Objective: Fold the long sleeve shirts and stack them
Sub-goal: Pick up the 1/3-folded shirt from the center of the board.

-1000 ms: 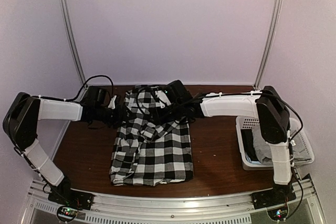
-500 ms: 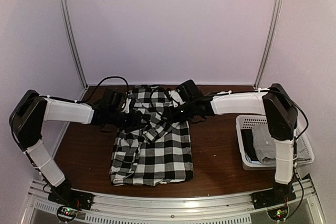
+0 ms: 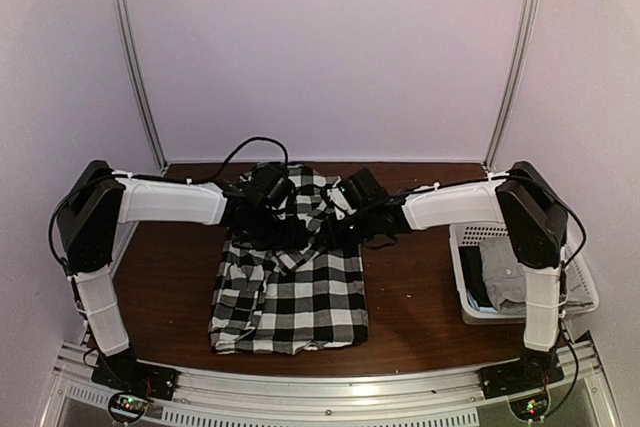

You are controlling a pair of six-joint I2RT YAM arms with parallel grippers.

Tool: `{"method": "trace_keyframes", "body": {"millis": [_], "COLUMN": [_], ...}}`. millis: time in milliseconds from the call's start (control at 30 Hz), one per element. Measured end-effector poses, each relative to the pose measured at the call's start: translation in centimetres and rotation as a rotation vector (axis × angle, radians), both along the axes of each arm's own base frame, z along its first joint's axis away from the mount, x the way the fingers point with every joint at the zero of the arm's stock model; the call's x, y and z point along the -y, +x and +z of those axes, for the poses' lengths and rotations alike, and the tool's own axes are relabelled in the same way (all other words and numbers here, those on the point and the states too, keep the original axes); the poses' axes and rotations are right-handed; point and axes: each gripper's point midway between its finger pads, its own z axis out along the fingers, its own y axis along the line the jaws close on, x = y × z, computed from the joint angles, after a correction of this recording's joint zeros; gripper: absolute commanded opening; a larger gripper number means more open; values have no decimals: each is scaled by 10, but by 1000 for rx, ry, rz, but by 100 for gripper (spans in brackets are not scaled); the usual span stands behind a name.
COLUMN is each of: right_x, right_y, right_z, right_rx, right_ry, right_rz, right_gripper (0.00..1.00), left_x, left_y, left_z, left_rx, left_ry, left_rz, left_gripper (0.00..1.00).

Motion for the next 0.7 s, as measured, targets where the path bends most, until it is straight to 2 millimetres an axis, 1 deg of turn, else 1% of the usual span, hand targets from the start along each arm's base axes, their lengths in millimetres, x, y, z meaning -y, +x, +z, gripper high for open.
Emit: {"method": "trace_keyframes", "body": {"millis": [67,167,300,400,567,700], "right_x": [6,17,29,34,40,43], "right_y": [-1,-4,1,6,7,5], "right_z": [-3,0,12,17,11,6], "right_rx": [-5,-6,11,24,18,8], "right_ry": [-4,1,33,52,57,53], "right_rz": [-17,-39,-73,-91,-108,-113], "right_gripper": [41,41,41,41,41,41], "left_x": [2,0,-10,-20,-34,-46], "left_y": [0,-3,-9,-11,-15,-23], "left_z": [-4,-10,-17,-20,-25,-32], "left_rx": [11,20,18,12,1,-19], "left_ry": [64,155,255,308,365,394], "left_rz": [1,2,7,19,40,55], "left_gripper": [74,75,74,72,69,67]}}
